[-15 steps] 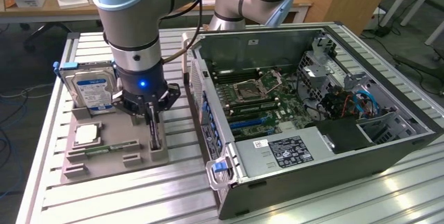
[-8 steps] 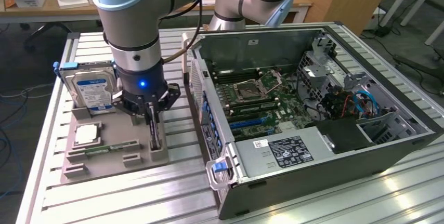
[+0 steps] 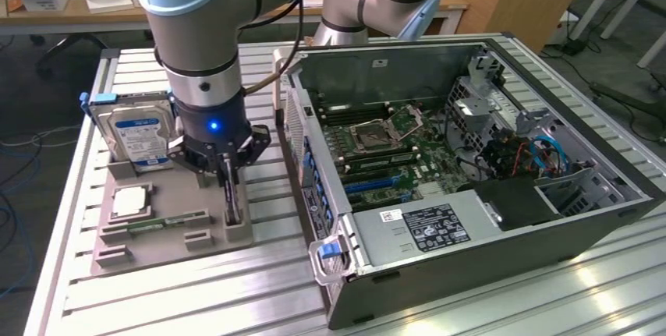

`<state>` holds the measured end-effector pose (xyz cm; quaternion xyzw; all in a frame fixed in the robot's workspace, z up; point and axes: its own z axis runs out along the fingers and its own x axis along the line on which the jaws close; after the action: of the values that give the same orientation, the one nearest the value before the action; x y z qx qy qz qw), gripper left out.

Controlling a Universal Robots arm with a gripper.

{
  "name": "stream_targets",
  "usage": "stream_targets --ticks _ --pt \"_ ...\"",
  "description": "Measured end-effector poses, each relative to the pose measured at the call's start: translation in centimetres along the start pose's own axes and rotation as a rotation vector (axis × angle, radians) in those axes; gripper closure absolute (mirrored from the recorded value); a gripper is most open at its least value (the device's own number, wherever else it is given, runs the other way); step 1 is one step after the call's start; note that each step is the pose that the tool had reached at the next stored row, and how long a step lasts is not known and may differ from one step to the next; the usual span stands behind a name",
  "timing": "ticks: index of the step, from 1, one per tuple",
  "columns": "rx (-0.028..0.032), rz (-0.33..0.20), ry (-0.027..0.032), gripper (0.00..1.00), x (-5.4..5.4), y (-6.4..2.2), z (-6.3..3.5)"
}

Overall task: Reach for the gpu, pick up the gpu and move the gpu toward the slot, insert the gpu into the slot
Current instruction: 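Pick up the gpu and move the gpu toward the slot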

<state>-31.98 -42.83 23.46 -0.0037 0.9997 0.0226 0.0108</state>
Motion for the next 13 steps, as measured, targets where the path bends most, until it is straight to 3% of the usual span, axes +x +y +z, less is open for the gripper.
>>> stream_targets --ticks 4,13 --pt "0.0004 0.000 0.0003 0.75 0.1 0.06 -1.32" --pt "0.0004 0.000 0.0004 0.75 0.2 0.25 -5.40"
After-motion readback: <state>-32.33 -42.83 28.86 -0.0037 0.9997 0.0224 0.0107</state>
